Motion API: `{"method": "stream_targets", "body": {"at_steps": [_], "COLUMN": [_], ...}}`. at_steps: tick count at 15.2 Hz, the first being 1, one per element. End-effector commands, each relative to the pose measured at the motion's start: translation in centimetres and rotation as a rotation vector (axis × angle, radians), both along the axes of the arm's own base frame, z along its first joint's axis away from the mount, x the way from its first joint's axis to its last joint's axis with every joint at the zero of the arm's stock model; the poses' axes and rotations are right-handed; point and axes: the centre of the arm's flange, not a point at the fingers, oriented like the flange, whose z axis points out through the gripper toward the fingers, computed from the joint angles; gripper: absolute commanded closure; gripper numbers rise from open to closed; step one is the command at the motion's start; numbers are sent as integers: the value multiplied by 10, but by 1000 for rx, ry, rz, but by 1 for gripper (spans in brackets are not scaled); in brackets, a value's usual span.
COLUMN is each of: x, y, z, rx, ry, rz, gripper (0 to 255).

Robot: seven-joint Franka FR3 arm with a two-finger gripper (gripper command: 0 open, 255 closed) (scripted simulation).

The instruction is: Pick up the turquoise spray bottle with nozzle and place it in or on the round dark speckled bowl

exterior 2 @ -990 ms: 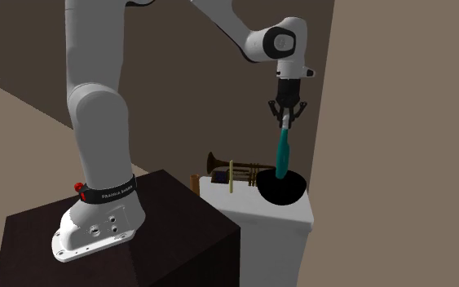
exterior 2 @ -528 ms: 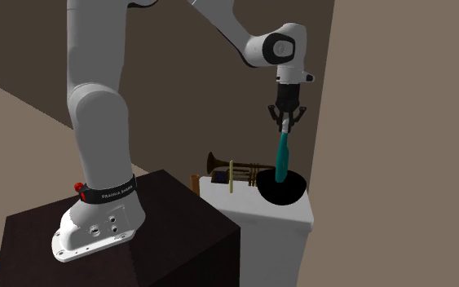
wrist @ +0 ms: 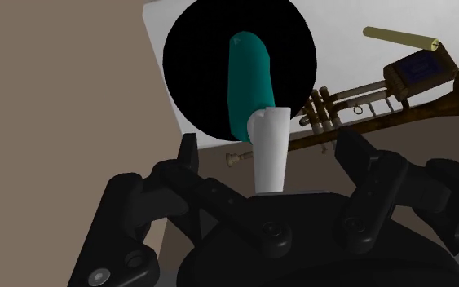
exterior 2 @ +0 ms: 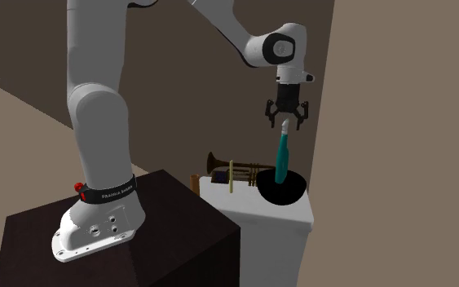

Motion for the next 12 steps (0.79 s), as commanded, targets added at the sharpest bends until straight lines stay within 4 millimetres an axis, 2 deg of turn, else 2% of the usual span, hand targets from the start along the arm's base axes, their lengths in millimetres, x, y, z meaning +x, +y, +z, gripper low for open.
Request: {"method": "stream_targets", "body": {"at_steps": [1, 4, 12], "x": [0, 0, 0], "y": [0, 0, 0], "z": [13, 50, 50], "rx": [0, 0, 0], "ry": [0, 0, 0], "rz": [0, 0, 0], "gripper": [0, 0, 0]}}
